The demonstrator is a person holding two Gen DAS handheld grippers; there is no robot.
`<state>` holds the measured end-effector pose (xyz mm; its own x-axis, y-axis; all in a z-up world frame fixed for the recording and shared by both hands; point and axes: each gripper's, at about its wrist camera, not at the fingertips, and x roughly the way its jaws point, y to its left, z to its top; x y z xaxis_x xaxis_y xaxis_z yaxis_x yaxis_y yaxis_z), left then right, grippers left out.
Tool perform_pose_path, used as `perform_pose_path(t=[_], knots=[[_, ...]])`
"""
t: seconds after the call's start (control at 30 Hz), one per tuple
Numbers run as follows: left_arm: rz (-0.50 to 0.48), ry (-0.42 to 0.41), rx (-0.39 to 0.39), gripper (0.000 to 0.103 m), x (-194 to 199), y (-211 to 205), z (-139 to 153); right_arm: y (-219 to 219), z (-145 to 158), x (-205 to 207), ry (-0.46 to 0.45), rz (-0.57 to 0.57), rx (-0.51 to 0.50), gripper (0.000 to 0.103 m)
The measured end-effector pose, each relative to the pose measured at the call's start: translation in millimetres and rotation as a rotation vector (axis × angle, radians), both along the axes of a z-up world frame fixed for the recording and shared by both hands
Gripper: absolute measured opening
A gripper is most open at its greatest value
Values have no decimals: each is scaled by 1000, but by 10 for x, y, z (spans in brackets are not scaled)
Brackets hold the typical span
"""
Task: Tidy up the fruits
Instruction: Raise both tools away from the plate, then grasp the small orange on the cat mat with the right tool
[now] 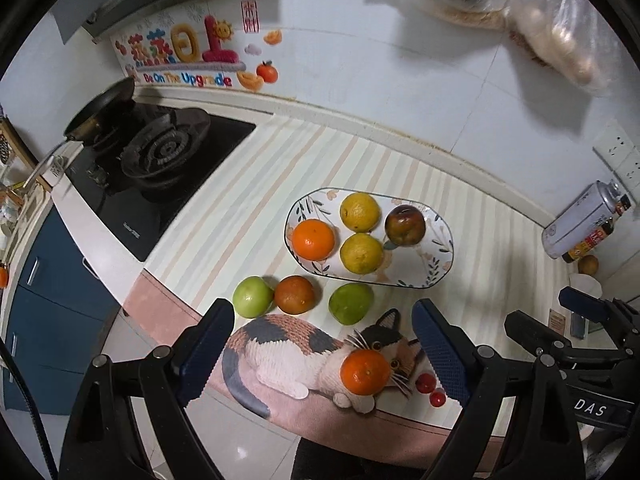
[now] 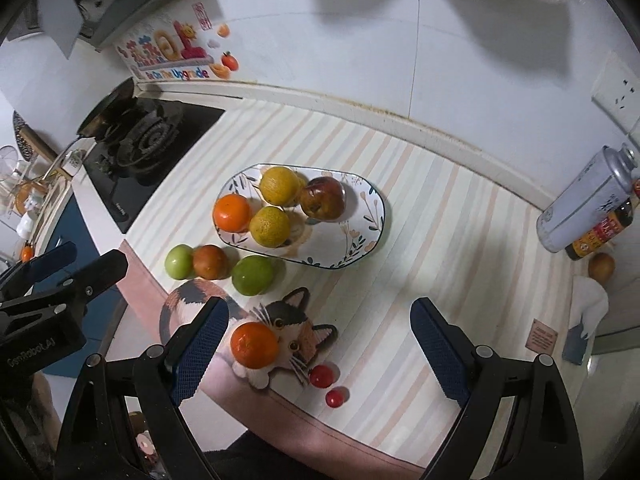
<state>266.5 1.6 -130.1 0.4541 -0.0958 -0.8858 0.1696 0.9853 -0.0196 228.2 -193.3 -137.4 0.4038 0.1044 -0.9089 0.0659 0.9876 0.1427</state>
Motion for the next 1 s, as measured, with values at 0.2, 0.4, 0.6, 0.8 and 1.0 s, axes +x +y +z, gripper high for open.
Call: perform_pose_path(t=[0.2,0.4,0.6,0.8,1.0], knots=[[0,-50,-7,91,-218,-7,241,-26,249,-221,-39,11,-2,94],[1,-85,-5,91,-346,-33,351,-78,358,-351,-57,6,10,94],[0,-86,-1,91,-377,-44,338,-95,394,-371,-64,0,27,94],[54,-71,18,95,-267,82,197,-42,176,-226,-19,-3,87,94],[158,-37,183,101,-35,433,-255,340,-743,80,206,74,164,94]])
